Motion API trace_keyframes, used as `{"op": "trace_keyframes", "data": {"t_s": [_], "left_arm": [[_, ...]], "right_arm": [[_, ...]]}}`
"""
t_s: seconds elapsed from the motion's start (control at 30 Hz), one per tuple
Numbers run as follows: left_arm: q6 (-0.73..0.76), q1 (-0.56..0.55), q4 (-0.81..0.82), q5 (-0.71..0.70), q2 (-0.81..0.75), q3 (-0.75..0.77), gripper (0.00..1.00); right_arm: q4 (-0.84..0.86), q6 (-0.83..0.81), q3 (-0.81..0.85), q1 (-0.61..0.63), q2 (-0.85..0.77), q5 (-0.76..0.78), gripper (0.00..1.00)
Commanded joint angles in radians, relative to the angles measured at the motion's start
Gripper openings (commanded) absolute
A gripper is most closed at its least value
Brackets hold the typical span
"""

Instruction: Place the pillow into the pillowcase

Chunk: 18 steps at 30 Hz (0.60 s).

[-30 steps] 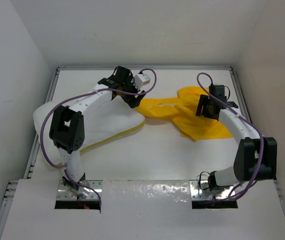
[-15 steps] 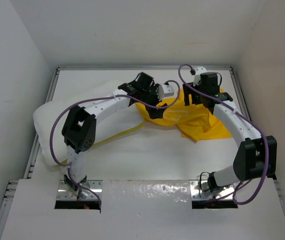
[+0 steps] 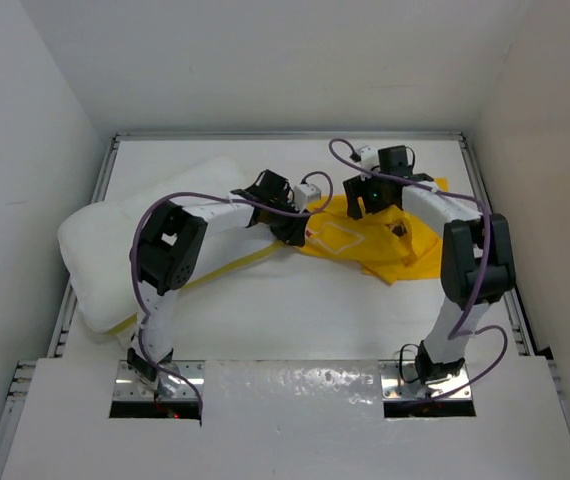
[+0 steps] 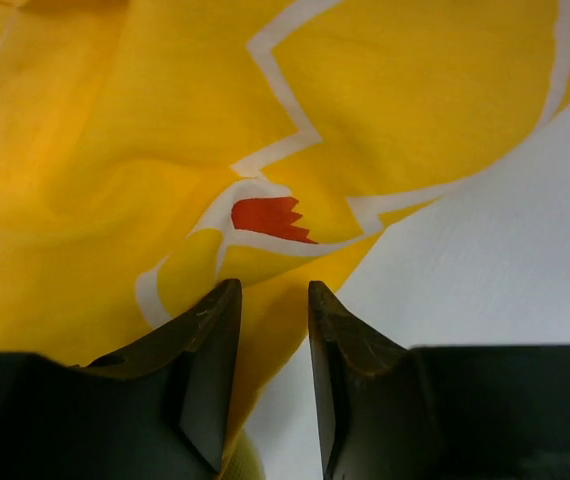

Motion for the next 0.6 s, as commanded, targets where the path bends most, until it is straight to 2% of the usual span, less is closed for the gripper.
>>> {"op": "trace_keyframes", "data": {"t_s": [0.0,0.13,0.23,0.27,0.3,0.33,0.37,0.4,0.43,0.57], "left_arm": [[-0.015,0.03,0.02,-0.006,-0.04,-0.003,0.32],[-0.002,0.032,0.034,-0.009,-0.034,-0.032,0.34],[-0.012,0.03,0.051,-0.022,-0.032,-0.043,0.34],[-0.01,0.032,0.051,-0.028,-0.032,-0.046,0.33],[-0.005,0.032,0.051,-0.039,-0.034,-0.046,0.31],[0.002,0.032,0.048,-0.044,-0.034,-0.046,0.27],[0.01,0.033,0.042,-0.045,-0.035,-0.049,0.17],[0.027,0.033,0.039,-0.05,-0.037,-0.051,0.0],[0.03,0.035,0.037,-0.056,-0.038,-0.054,0.0],[0.056,0.046,0.036,-0.094,-0.043,-0.077,0.0]], "right_arm": [[0.022,-0.075,0.056,0.039,0.057,0.031,0.74],[-0.009,-0.084,0.086,0.061,0.14,0.053,0.72],[0.034,-0.052,0.05,0.062,0.157,0.079,0.64],[0.048,-0.034,0.042,0.064,0.156,0.104,0.59],[0.083,-0.009,0.031,0.062,0.153,0.12,0.39],[0.095,-0.009,0.033,0.062,0.153,0.134,0.28],[0.11,0.014,0.036,0.062,0.144,0.156,0.19],[0.115,0.022,0.053,0.064,0.137,0.17,0.05],[0.12,0.028,0.062,0.064,0.128,0.177,0.0],[0.146,0.042,0.1,0.062,0.088,0.202,0.0]]}}
